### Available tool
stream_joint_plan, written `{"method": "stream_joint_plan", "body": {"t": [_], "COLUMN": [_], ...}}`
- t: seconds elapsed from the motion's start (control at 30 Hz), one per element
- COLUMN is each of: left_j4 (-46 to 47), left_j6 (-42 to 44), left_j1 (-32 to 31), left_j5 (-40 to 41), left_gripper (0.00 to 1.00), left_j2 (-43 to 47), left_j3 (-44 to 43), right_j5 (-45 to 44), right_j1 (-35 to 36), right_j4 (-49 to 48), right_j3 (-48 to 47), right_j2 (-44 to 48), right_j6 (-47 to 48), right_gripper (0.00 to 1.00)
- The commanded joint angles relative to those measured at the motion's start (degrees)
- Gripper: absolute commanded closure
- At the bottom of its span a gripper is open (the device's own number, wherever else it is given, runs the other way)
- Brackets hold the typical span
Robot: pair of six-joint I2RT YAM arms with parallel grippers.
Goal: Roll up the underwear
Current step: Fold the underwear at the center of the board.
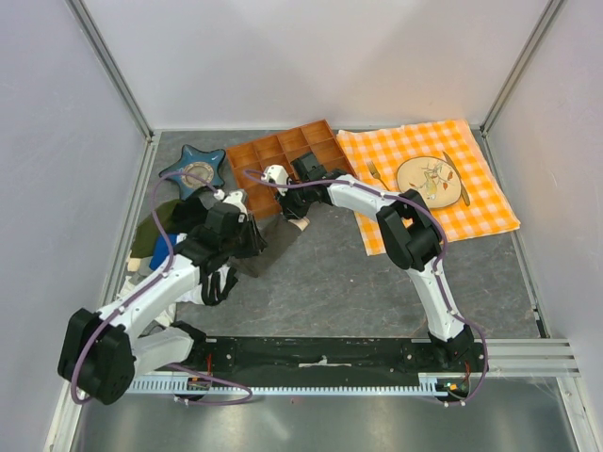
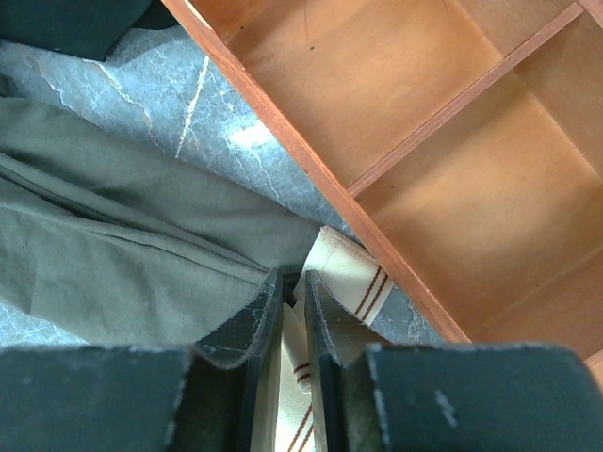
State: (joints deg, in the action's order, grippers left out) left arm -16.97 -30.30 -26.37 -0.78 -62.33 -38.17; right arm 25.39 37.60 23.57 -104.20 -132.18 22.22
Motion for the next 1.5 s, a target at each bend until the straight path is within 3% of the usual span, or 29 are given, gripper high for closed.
{"method": "stream_joint_plan", "body": {"t": [0.0,0.4,0.6,0.7,0.9,1.17,1.47], "left_j4": [4.7,9.5,9.6,9.9,10.5,11.0,10.6], "left_j6": [2.4,2.0,1.8,1.8,1.9,2.3,2.0], "left_j1": [0.1,0.3,0.4,0.4,0.4,0.4,0.5], "left_j5": [-5.4,4.5,6.8,6.8,6.0,4.6,3.2], "left_gripper": [0.67,0.74,0.79,0.84,0.84,0.82,0.78], "left_j2": [-4.5,-19.5,-23.5,-24.0,-22.9,-19.7,-17.4], "left_j3": [-0.2,-2.5,-2.4,-1.9,-0.9,0.5,0.7], "right_j5": [-2.6,-2.4,-0.5,0.1,3.2,5.5,7.3], "right_j1": [-0.2,-0.2,-0.3,-0.4,-2.8,-6.7,-8.3], "right_j4": [-2.4,-2.7,-1.5,0.2,2.9,3.8,3.8], "right_j3": [0.2,2.4,2.2,1.1,2.1,6.0,4.0], "right_j2": [-1.4,0.4,5.7,8.5,12.5,10.8,3.3], "right_j6": [-1.6,-2.2,-2.2,-2.0,-3.7,-6.4,-8.9], "right_gripper": [0.79,0.78,0.66,0.59,0.46,0.39,0.39]}}
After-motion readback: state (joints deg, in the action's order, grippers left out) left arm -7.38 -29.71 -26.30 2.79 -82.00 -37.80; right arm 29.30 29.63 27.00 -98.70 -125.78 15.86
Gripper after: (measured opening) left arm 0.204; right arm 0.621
